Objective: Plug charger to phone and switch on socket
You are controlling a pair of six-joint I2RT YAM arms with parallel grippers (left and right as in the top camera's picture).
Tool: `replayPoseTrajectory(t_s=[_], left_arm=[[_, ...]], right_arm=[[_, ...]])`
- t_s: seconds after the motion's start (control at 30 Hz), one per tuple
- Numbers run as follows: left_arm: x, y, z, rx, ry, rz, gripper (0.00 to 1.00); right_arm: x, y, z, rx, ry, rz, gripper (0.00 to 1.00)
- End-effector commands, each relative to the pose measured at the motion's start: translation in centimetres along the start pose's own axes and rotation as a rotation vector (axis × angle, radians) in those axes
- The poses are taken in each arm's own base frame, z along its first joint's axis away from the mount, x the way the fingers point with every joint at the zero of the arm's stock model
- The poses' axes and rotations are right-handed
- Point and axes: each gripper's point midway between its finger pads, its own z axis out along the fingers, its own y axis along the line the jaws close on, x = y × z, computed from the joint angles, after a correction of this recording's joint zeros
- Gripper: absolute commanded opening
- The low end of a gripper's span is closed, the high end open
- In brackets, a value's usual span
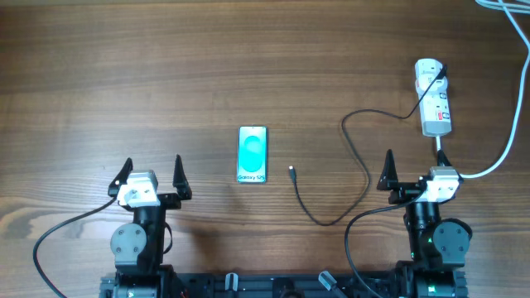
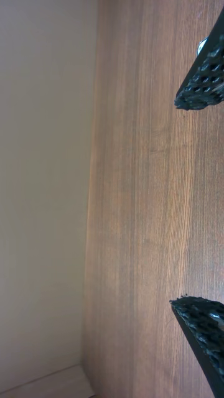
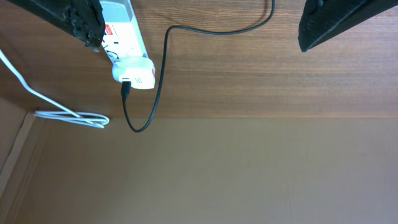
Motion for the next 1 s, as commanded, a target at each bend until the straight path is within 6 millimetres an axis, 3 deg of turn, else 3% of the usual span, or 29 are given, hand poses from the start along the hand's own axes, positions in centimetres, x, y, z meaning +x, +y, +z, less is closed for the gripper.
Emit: replayPoseTrajectory(t_s=[0.0, 0.13, 0.27, 0.37, 0.43, 0.57, 0.77, 0.87, 0.97], left_arm=[[0.1, -0.3, 0.0, 0.013, -0.005, 0.015, 1.0], [0.1, -0.9, 0.0, 0.051, -0.002, -0.013, 1.0], [-0.3, -6.2, -1.2, 0.369, 0.042, -0.31, 1.0], [-1.2, -7.7, -1.9, 0.467, 0.043, -0.397, 1.0], [-2.7, -8.3, -2.3, 0.516, -0.008, -0.399, 1.0], [-8.0, -8.6, -3.8, 0.578, -0.222, -0.349, 1.0], [-14.2, -8.1, -4.9, 0.552, -0.301, -0.339, 1.0], [-16.9, -8.2, -3.7, 0.538, -0.233, -0.353, 1.0], [-17.0, -8.4, -0.7, 0.477, 0.013, -0.355, 1.0]], right_arm=[[-0.1, 0.2, 0.0, -0.01, -0.005, -0.014, 1.0], [-0.1, 0.2, 0.0, -0.01, -0.005, -0.014, 0.99], [-0.1, 0.2, 0.0, -0.01, -0.005, -0.013, 1.0], [-0.1, 0.2, 0.0, -0.01, -0.005, -0.013, 1.0], [-0.1, 0.2, 0.0, -0.01, -0.005, -0.013, 1.0], [-0.1, 0.2, 0.0, -0.01, -0.005, -0.013, 1.0], [-0.1, 0.2, 0.0, -0.01, -0.005, -0.014, 1.0], [-0.1, 0.2, 0.0, -0.01, -0.005, -0.013, 1.0], [-0.1, 0.2, 0.0, -0.01, -0.005, -0.013, 1.0]])
